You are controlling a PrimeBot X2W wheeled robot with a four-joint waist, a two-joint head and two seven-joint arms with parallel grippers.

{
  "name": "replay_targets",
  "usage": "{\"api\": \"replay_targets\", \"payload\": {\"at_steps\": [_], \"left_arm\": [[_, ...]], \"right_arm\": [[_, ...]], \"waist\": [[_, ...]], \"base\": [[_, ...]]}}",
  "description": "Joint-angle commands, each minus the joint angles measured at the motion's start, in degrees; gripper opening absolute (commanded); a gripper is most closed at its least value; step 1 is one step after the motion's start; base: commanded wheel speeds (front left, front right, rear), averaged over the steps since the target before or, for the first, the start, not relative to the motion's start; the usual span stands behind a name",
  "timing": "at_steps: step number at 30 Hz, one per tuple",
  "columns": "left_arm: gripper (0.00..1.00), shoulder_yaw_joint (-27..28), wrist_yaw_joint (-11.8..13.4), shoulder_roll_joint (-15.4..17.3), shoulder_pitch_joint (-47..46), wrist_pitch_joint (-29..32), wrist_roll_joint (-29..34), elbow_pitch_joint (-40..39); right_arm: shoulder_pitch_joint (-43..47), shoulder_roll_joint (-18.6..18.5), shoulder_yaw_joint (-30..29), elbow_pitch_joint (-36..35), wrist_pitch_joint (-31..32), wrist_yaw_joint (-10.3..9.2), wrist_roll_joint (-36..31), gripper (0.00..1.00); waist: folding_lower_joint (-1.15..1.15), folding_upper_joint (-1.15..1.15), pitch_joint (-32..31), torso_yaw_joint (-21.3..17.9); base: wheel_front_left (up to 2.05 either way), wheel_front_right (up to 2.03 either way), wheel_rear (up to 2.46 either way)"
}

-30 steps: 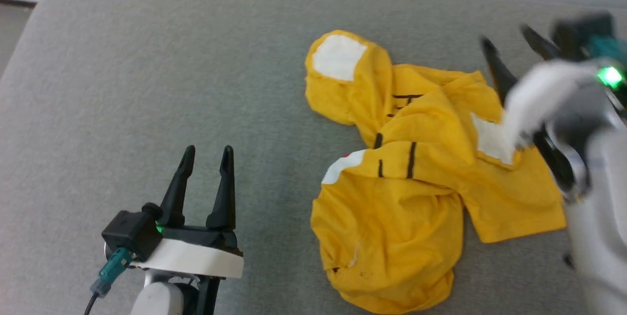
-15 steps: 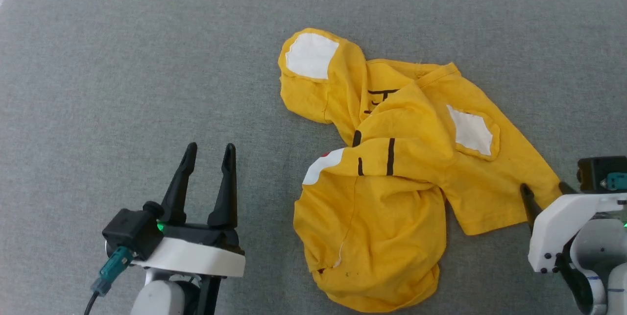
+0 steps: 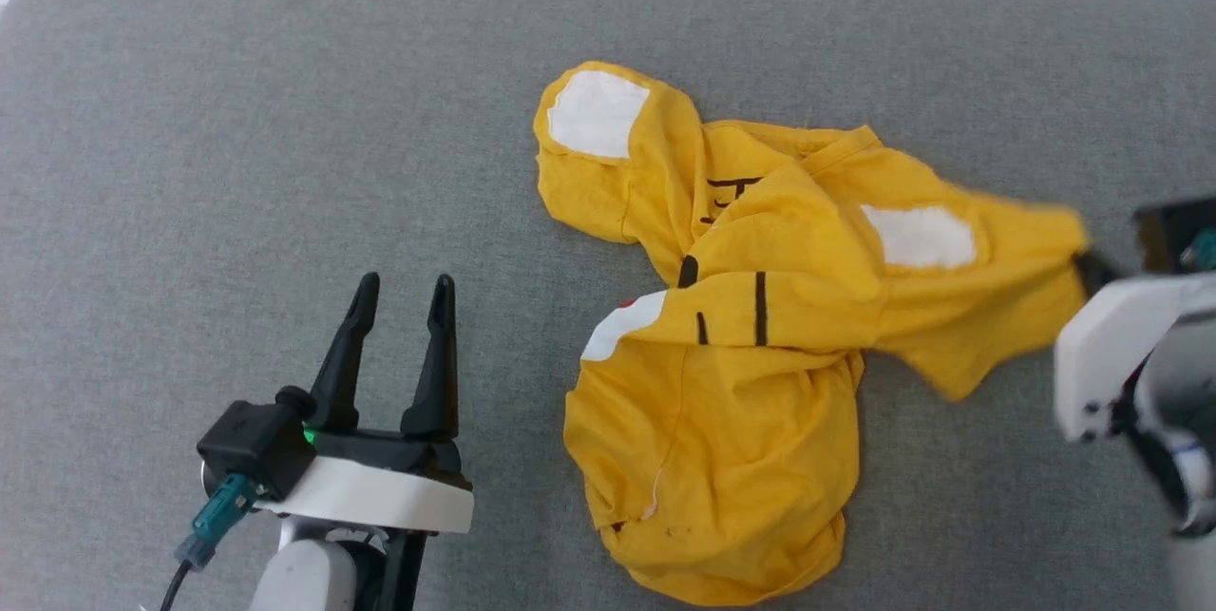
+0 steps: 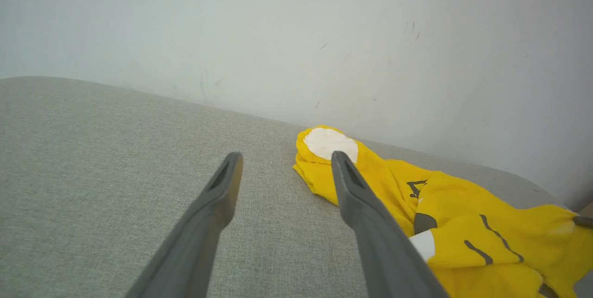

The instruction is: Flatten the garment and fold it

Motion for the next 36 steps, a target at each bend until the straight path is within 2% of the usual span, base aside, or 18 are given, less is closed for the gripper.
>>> {"api": "replay_targets", "payload": {"at_steps": [1,7,8,9,10,13,15,16,17,18,19,23,27,31,36], "left_arm": [[1.0,0.12,-0.45,-0.08,0.1,-0.27,0.51,-0.23],[1.0,-0.77,-0.45,0.16,-1.51,-0.27,-0.03,-0.98],[1.0,-1.02,-0.45,0.32,-2.2,-0.27,-0.19,-1.05],[1.0,-1.18,-0.45,0.41,-2.57,-0.27,-0.32,-1.0],[1.0,-1.18,-0.45,0.41,-2.57,-0.27,-0.32,-1.0],[1.0,-1.88,-0.45,0.62,-3.76,-0.27,-0.67,-0.83],[1.0,-2.3,-0.46,0.72,-4.48,-0.27,-0.83,-0.69],[1.0,-2.48,-0.46,0.77,-4.85,-0.27,-0.88,-0.62],[1.0,-2.71,-0.46,0.83,-5.23,-0.27,-0.97,-0.51],[1.0,-2.96,-0.46,0.92,-5.61,-0.27,-1.08,-0.34],[1.0,-3.18,-0.46,1.0,-5.94,-0.27,-1.18,-0.17],[1.0,-3.6,-0.46,1.02,-6.61,-0.27,-1.3,0.43],[1.0,-2.69,-0.46,1.04,-6.19,-0.27,-1.14,0.61],[1.0,-0.64,-0.46,1.05,-4.77,-0.27,-1.29,0.29],[1.0,1.47,-0.46,0.87,-1.58,-0.27,-0.68,-0.96]], "right_arm": [[-2.0,-1.28,0.09,-0.76,0.28,-0.04,-0.39,0.0],[-13.73,-12.4,1.34,-2.28,3.94,-0.04,-2.23,0.0],[-17.58,-16.24,2.12,-0.76,4.18,-0.04,-2.66,0.0],[-19.37,-18.05,2.73,0.32,4.03,-0.04,-2.95,0.0],[-19.37,-18.05,2.73,0.32,4.03,-0.04,-2.95,0.0],[-24.43,-21.99,4.34,4.15,2.74,-0.04,-4.23,0.0],[-27.33,-23.15,5.2,7.25,1.57,-0.04,-5.35,0.0],[-28.57,-23.15,5.43,8.88,1.23,-0.04,-5.96,0.0],[-29.56,-22.81,5.45,10.64,1.21,-0.04,-6.53,0.31],[-30.24,-22.18,5.25,12.39,1.59,-0.04,-7.11,0.9],[-30.71,-21.32,4.91,13.93,2.06,-0.04,-7.5,1.0],[-31.05,-17.41,3.39,17.54,1.86,-0.04,-7.56,1.0],[-29.8,-13.8,1.18,17.14,-1.86,-0.04,-5.98,1.0],[-26.08,-9.0,-1.13,13.21,-8.19,-0.04,-3.17,1.0],[-15.77,-1.78,-3.27,4.45,-16.24,-0.04,0.27,1.0]], "waist": [[0.0,-0.01,0.29,-0.23],[0.0,-0.01,3.26,0.35],[0.0,-0.01,4.52,0.86],[0.0,-0.01,5.16,1.15],[0.0,-0.01,5.16,1.15],[0.0,-0.01,7.17,2.05],[0.0,-0.01,8.24,2.42],[0.0,-0.01,8.72,2.51],[0.0,-0.01,9.02,2.55],[0.0,-0.01,9.17,2.56],[0.0,-0.01,9.22,2.54],[0.0,-0.01,8.2,2.15],[0.0,-0.01,5.87,1.54],[0.0,-0.01,2.57,0.63],[0.0,-0.01,-1.51,-0.91]], "base": [[0.0,0.0,0.0],[0.0,0.0,0.0],[0.0,0.0,0.0],[0.0,0.0,0.0],[0.0,0.0,0.0],[0.0,0.0,0.0],[0.0,0.0,0.0],[0.0,0.0,0.0],[0.0,0.0,0.0],[0.0,0.0,0.0],[0.0,0.0,0.0],[0.0,0.0,0.0],[0.0,0.0,0.0],[0.0,0.0,0.0],[0.0,0.0,0.0]]}}
